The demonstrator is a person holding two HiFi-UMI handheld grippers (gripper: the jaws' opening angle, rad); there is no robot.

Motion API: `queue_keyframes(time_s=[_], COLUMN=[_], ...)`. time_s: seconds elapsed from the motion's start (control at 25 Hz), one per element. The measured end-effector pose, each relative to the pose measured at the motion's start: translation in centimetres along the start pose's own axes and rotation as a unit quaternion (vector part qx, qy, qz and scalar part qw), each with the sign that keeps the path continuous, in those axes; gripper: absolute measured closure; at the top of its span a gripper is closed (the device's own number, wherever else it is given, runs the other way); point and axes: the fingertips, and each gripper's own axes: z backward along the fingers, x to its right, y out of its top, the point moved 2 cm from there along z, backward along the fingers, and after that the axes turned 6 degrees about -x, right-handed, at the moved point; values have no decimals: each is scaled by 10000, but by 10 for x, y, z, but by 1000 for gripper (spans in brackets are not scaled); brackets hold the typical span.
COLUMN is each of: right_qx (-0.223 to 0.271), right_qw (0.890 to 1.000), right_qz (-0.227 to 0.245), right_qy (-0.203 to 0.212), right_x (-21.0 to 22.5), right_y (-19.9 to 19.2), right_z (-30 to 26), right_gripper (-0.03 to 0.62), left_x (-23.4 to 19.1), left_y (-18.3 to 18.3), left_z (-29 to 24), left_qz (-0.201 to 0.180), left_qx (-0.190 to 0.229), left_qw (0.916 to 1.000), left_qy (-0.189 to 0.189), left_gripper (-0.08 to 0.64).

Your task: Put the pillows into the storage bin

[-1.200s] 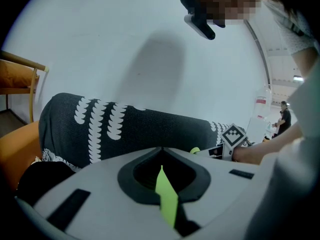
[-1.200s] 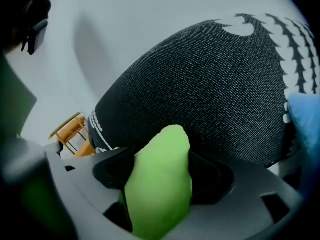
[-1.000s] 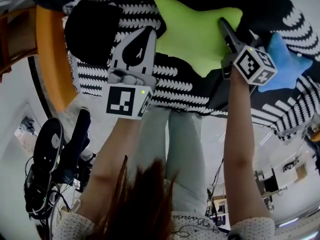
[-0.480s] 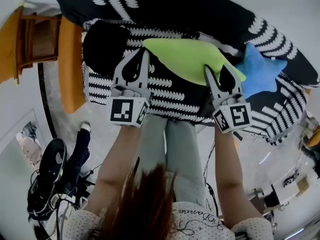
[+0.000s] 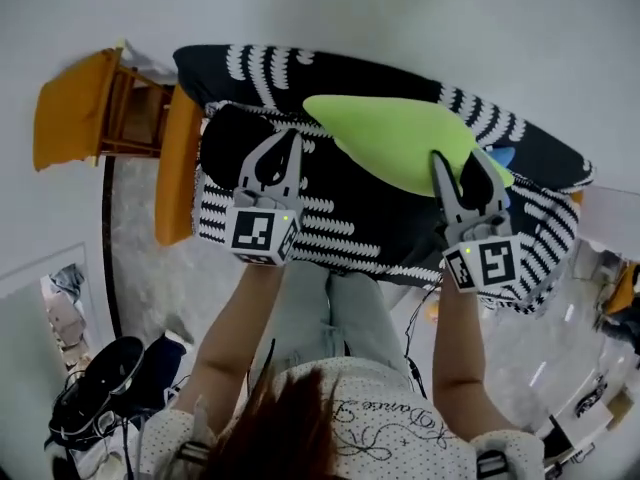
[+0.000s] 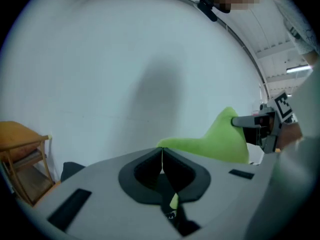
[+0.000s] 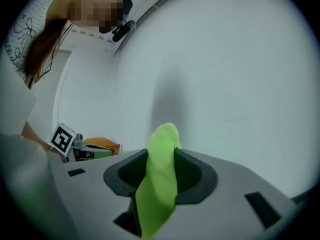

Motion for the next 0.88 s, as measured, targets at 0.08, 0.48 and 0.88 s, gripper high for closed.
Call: queue_keyframes(time_s=[0.08,0.48,0.88], right_qx=[125,600,697], right_qw=[9999,9977,9941], right_qz=[113,308,169], right_qy=[-28,-27,-815], right_x=[-1,-8,-38], right_y=[25,89,87], right_z=[15,87,158], right_gripper=[426,426,426], left_x=[10,60,89], left_y=[20,80,94], left_z=[11,67,103], left_qz=[-24,-151,-285], left_qx=[21,225,437], left_qw=[10000,9993,9940], left_qy=[-40,-256,-957], left_gripper=[555,555,555])
